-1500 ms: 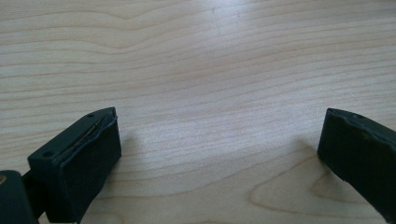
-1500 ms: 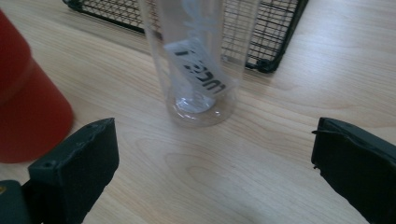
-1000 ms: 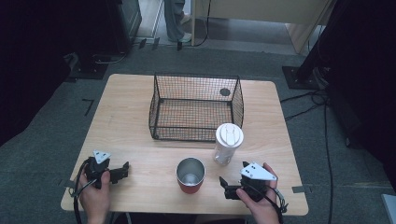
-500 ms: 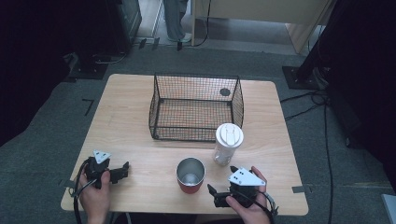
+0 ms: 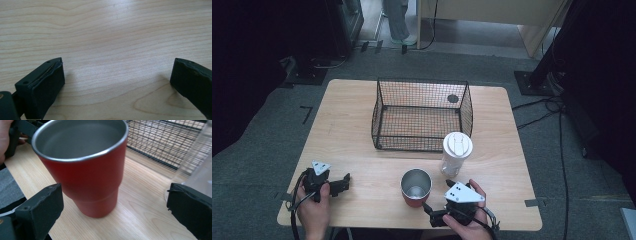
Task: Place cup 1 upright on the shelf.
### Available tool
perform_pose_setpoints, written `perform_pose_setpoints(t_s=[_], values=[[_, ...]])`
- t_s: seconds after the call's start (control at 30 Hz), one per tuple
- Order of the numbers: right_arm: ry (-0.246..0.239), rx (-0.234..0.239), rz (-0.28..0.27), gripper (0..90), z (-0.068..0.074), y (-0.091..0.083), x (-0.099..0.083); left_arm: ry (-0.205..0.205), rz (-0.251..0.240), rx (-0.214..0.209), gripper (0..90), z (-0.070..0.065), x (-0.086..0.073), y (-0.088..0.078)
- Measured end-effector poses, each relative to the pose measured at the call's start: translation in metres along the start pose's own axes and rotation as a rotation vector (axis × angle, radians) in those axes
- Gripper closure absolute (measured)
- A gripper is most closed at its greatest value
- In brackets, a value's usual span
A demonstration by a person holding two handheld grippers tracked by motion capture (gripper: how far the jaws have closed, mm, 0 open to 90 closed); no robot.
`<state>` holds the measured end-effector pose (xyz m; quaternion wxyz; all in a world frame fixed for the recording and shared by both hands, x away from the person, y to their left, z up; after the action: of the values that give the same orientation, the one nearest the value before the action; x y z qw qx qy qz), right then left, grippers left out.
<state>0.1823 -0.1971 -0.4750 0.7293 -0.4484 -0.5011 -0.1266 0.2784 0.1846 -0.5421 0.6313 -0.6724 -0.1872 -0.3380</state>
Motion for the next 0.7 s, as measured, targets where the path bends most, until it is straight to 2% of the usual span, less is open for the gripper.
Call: perform_pose_setpoints(t_s=[0.5, 0.7], values=[[-0.003, 0.059, -0.037, 0.8, 0.018, 0.016, 0.011, 0.0, 0.0, 0.0, 0.0, 0.0, 0.0, 0.0], [0.009, 0.061, -0.054, 1.1, 0.021, 0.023, 0.016, 0.0, 0.0, 0.0, 0.0, 0.0, 0.0, 0.0]])
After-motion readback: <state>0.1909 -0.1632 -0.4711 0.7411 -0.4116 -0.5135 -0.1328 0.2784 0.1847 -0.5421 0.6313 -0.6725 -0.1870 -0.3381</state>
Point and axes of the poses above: each handheld gripper's, and its own axes: y roughly forward along the jaws, x roughly out of its top, z roughly to its left, the point moved 3 cm from there along y, roughly forward along the jaws, and after that the axes turned 1 degree about y, right-handed, at the moved point
